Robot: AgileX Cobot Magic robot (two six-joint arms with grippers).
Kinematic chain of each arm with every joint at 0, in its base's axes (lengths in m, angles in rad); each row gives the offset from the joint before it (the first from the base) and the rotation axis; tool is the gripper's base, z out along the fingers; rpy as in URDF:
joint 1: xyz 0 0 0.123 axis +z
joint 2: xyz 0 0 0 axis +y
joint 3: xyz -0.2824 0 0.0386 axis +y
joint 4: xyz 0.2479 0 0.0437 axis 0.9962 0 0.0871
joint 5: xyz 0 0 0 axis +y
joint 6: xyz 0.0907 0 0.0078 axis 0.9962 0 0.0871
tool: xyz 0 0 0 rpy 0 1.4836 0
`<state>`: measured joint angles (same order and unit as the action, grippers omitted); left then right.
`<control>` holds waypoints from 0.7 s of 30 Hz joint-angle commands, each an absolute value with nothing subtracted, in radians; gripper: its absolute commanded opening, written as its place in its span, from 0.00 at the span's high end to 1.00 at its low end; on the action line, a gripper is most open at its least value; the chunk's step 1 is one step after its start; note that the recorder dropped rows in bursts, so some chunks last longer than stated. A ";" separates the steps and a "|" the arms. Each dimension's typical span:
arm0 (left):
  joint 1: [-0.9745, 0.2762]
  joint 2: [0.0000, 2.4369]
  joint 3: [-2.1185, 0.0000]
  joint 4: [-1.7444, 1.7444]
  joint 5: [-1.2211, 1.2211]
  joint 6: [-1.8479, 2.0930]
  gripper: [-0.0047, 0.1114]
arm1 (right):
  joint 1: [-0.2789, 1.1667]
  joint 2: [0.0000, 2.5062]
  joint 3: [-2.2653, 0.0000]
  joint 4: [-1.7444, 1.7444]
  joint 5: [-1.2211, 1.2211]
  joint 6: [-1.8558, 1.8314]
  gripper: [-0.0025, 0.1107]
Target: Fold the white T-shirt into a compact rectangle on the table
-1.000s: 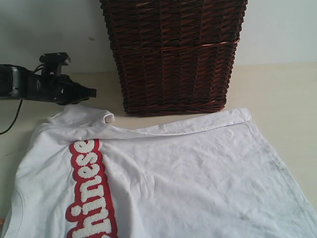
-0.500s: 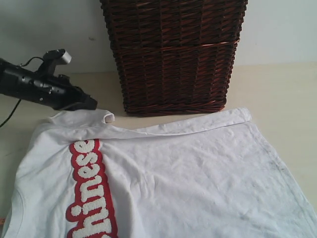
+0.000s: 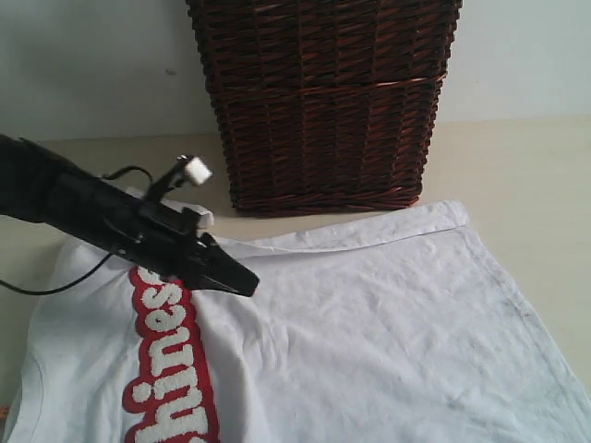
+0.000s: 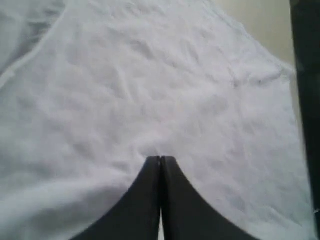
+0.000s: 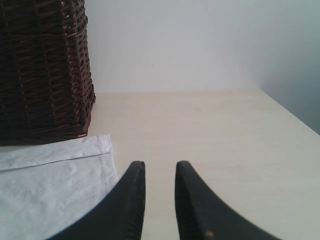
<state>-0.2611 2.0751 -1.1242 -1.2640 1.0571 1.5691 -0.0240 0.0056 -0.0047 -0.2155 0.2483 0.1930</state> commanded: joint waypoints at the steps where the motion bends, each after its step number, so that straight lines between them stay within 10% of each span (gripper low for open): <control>1: -0.461 2.069 -1.137 -1.295 0.783 1.758 0.96 | -0.023 0.000 0.000 -0.214 0.244 0.185 0.77; 21: -0.826 2.168 -1.384 -0.743 0.706 1.175 0.96 | -0.023 0.000 0.000 -0.214 0.244 0.185 0.77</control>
